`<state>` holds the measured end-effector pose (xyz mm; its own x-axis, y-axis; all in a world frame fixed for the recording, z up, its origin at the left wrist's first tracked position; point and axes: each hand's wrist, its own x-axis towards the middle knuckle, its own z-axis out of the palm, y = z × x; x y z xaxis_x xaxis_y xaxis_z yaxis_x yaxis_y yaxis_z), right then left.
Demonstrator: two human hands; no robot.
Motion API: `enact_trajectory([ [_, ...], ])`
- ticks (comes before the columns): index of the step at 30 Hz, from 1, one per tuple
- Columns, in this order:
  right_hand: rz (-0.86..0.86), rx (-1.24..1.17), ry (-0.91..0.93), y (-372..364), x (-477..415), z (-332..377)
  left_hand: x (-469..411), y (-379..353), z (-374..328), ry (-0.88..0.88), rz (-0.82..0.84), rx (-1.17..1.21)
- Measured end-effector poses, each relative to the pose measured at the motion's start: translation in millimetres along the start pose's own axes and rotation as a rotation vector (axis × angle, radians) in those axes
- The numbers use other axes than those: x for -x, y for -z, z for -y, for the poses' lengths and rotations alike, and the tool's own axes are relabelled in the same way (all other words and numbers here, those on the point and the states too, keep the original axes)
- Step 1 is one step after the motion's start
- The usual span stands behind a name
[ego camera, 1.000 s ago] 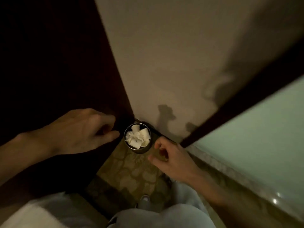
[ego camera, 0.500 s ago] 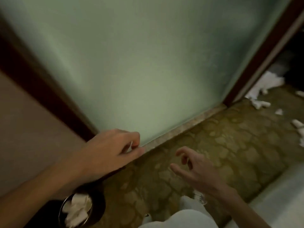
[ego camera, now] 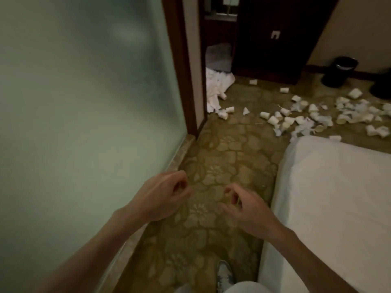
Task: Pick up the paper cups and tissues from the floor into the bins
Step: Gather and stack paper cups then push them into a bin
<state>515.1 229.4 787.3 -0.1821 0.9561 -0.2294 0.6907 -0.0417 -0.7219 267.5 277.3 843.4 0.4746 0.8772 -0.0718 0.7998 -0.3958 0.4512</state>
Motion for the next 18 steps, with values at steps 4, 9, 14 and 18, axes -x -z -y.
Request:
enact_trajectory([
  [4,-0.033,-0.033,-0.088,39,-53,-35,-95,-17,-3,-0.024,0.036,0.02],
  [9,-0.055,-0.063,-0.175,68,-128,-69,-202,-34,5,-0.006,0.14,0.149],
  [14,-0.106,-0.086,-0.278,108,-222,-96,-326,-36,27,-0.021,0.172,0.258],
  [18,-0.109,-0.109,-0.365,145,-295,-106,-421,-25,42,-0.026,0.202,0.32],
])
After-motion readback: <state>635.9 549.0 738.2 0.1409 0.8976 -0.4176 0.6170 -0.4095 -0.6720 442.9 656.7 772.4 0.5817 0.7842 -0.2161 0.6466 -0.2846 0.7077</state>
